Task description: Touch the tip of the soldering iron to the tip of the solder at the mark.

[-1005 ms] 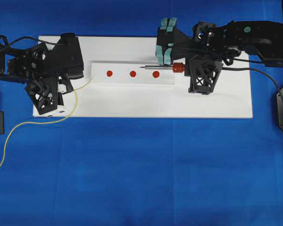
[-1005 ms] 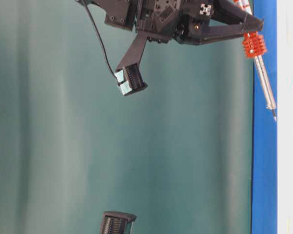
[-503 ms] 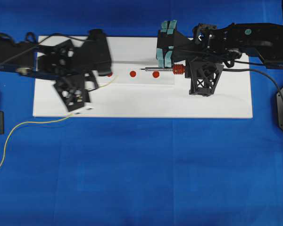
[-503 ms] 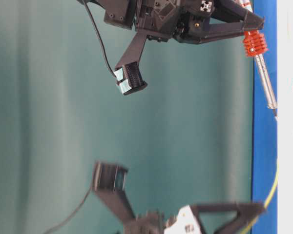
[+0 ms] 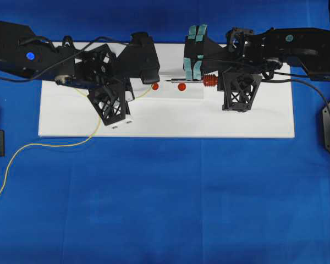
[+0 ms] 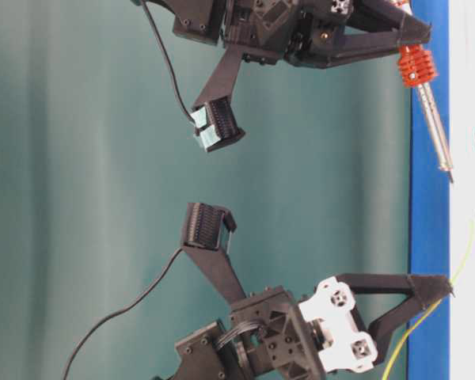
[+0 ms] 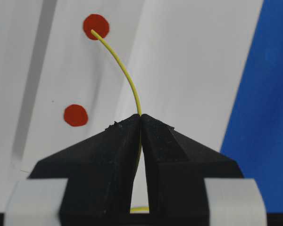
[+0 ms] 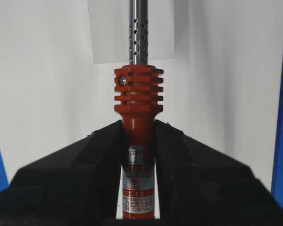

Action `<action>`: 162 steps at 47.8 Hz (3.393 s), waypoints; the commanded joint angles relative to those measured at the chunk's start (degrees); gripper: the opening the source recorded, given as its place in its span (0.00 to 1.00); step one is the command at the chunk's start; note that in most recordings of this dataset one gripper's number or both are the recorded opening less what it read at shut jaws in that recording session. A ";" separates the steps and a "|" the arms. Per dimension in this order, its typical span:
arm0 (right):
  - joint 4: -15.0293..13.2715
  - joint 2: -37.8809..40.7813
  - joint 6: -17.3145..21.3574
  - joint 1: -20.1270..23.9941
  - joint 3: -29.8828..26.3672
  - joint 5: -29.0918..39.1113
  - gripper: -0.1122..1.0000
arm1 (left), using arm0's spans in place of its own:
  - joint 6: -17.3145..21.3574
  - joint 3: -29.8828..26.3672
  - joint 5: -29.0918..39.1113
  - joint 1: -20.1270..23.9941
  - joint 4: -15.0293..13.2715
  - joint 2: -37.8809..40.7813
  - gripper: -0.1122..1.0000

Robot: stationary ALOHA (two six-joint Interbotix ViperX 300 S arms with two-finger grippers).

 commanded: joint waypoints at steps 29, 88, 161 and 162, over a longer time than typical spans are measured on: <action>-0.79 -1.49 0.09 0.00 0.18 -1.58 0.16 | 0.09 -1.32 -0.79 -0.44 0.09 0.44 0.11; -0.79 5.10 -0.26 1.49 -4.83 -1.67 0.16 | 0.09 -1.05 -0.44 -0.44 0.09 0.44 0.11; -0.79 5.10 -0.35 1.49 -4.83 -1.58 0.16 | 0.09 -1.14 -0.35 -0.53 0.09 0.53 0.11; -0.79 5.10 -0.26 1.49 -4.83 -1.58 0.16 | 0.09 -1.14 -0.35 -0.53 0.09 0.44 0.11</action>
